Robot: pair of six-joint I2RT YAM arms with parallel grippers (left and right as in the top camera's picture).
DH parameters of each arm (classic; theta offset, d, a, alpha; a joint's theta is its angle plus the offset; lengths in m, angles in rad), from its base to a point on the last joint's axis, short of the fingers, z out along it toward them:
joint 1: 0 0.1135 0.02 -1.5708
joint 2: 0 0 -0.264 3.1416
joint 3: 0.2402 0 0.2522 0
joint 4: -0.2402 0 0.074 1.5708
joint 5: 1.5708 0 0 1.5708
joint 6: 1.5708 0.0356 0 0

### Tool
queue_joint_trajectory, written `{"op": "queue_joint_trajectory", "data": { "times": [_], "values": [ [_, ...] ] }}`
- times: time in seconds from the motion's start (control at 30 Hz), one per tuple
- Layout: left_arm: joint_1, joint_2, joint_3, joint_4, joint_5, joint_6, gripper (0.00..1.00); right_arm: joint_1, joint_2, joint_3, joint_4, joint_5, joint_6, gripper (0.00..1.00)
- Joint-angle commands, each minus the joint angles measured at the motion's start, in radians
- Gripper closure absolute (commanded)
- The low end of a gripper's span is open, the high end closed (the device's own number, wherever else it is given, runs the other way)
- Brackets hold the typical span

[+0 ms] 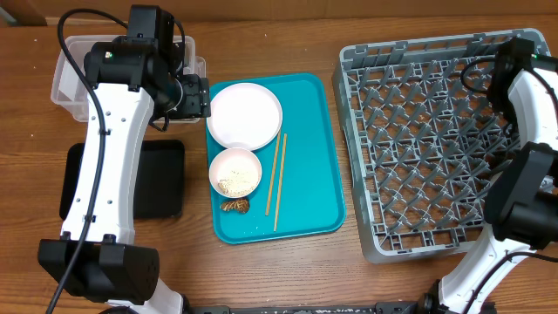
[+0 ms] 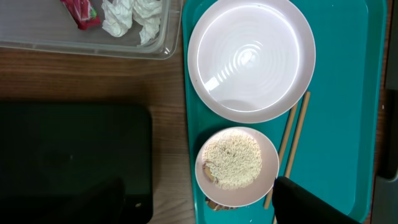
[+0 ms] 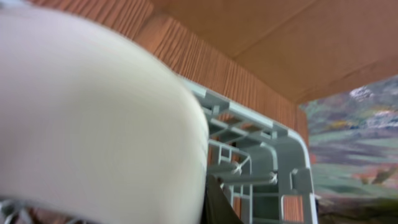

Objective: Sort waste into correct bins and load items into the dishwasher
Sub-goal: 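Lift the white bowl and place it in the dish rack's right side, then grasp the pink rice bowl rim with the left gripper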

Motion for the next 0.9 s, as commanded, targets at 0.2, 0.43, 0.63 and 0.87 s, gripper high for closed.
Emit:
{"op": "queue_joint_trajectory", "data": {
  "times": [0.2, 0.43, 0.63, 0.87],
  "values": [
    [-0.004, -0.003, 0.008, 0.006, -0.006, 0.005, 0.22, 0.056, 0.009, -0.023, -0.077, -0.251, 0.005, 0.8],
    [-0.004, -0.003, 0.008, 0.008, -0.006, 0.005, 0.22, 0.074, -0.095, 0.018, -0.102, -0.274, -0.004, 0.46],
    [-0.004, -0.003, 0.008, 0.009, -0.006, 0.005, 0.18, 0.076, -0.232, 0.037, -0.084, -0.46, -0.068, 0.19],
    [-0.012, -0.003, 0.008, 0.012, 0.028, 0.005, 0.17, 0.085, -0.258, 0.019, -0.119, -1.085, -0.422, 0.12]
  ]
}}
